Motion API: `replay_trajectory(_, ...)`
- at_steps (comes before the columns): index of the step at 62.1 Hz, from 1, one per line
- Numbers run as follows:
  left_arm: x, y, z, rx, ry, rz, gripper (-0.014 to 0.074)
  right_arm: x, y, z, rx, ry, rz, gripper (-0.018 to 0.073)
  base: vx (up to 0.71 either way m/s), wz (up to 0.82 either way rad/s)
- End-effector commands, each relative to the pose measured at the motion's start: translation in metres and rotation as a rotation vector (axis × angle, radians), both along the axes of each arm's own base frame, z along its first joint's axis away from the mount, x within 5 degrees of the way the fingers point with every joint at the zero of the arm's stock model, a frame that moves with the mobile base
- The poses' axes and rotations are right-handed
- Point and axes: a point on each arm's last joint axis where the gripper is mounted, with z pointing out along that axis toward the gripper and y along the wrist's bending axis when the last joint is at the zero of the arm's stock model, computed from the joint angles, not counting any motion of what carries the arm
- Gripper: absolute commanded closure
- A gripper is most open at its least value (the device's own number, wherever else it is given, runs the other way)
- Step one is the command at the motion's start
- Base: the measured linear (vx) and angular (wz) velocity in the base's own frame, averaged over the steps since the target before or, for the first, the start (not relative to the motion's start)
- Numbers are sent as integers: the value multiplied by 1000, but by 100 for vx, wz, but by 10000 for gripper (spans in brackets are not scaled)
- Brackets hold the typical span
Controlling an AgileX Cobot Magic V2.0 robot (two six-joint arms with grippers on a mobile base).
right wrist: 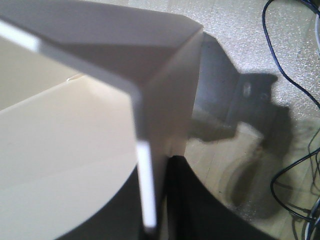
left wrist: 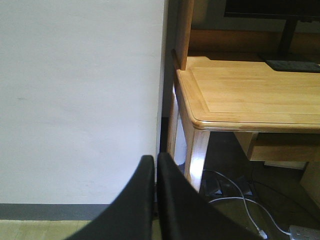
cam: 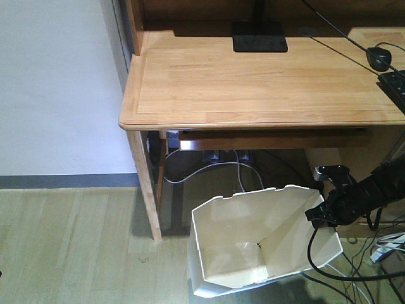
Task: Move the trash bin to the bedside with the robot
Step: 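Lift the gripped bin slightly off the floor with the right gripper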
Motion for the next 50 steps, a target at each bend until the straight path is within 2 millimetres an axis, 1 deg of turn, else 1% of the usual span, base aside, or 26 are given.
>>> replay_trajectory(1,0,0,3,-10,-72,4,602,7,14,34,196,-12,4,564,0,0)
replay_trajectory(12,0,0,3,-10,-72,4,602,6,16,35,223,-2,12,564,0,0)
replay_trajectory(50,0,0,3,-10,-72,4,602,6,16,35,223,-2,12,564,0,0)
